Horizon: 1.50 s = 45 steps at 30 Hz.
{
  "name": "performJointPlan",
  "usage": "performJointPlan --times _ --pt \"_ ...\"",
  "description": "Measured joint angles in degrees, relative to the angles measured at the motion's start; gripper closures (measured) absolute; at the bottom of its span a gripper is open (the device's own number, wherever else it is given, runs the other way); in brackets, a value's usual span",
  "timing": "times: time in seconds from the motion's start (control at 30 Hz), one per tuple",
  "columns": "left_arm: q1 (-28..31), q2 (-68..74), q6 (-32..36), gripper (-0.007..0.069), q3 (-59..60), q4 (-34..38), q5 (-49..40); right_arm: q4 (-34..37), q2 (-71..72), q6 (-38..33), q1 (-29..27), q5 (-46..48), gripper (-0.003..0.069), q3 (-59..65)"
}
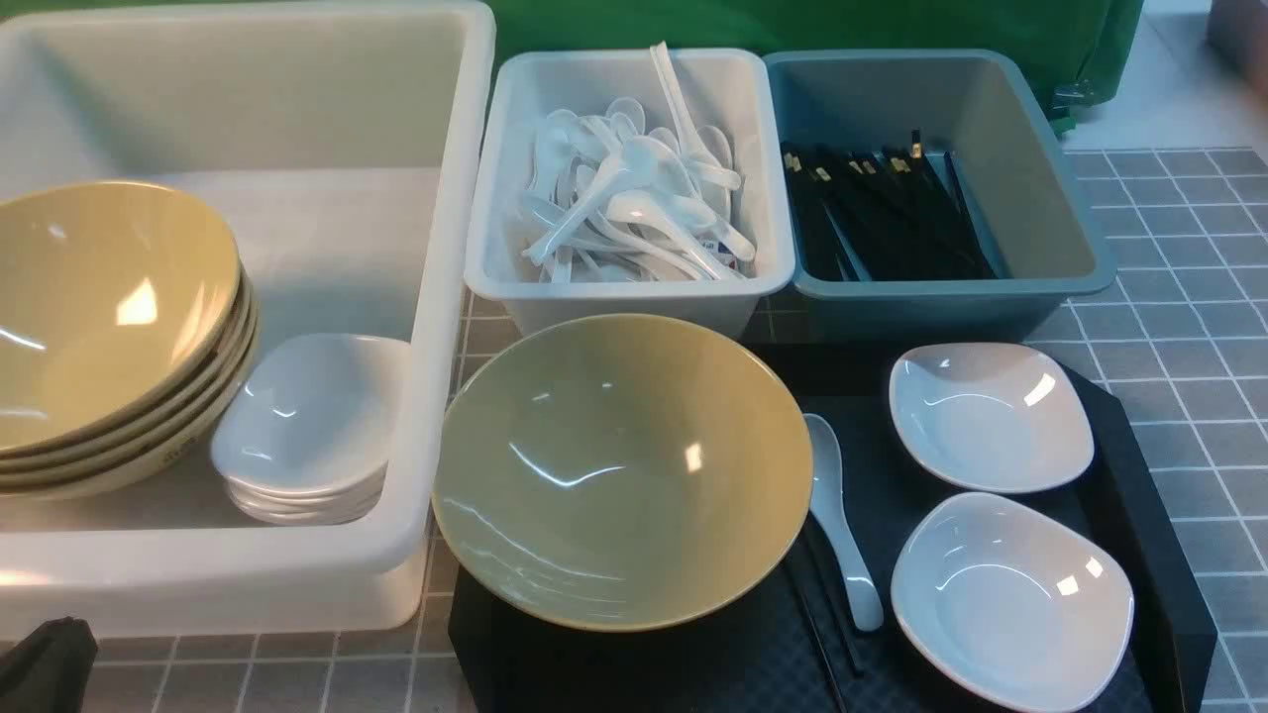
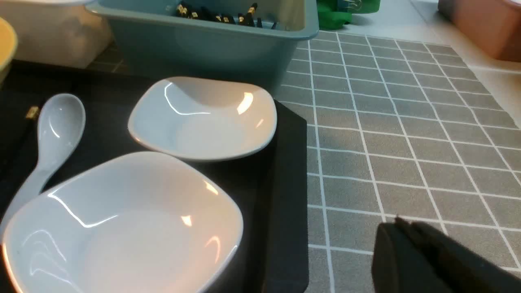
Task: On grey table put chopsticks spoon bowls plates into blue grey white boxes.
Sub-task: 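Grasp the large bowl on the tray by its rim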
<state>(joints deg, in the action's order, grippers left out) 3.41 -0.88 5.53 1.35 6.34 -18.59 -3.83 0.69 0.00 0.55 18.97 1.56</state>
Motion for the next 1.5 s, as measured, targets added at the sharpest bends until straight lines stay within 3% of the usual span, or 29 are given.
performJointPlan --times 1.2,1.4,1.47,1.5 --pt "0.0 0.0 0.2 0.0633 0.0 -2.2 0.9 -1.1 0.0 -0.3 0.0 -0.6 0.0595 0.0" --pt "0.0 0.0 0.2 0.0633 0.1 -2.2 8.8 -1.3 0.0 -0.3 0.0 -5.5 0.0584 0.1" --pt "0.0 0.0 0.2 0.0633 0.1 -2.2 14.6 -1.3 0.0 -0.3 0.0 -10.4 0.0582 0.1" --pt "0.0 0.0 0.0 0.0633 0.1 -2.2 20.6 -1.4 0.0 -0.3 0.0 -17.6 0.0580 0.1"
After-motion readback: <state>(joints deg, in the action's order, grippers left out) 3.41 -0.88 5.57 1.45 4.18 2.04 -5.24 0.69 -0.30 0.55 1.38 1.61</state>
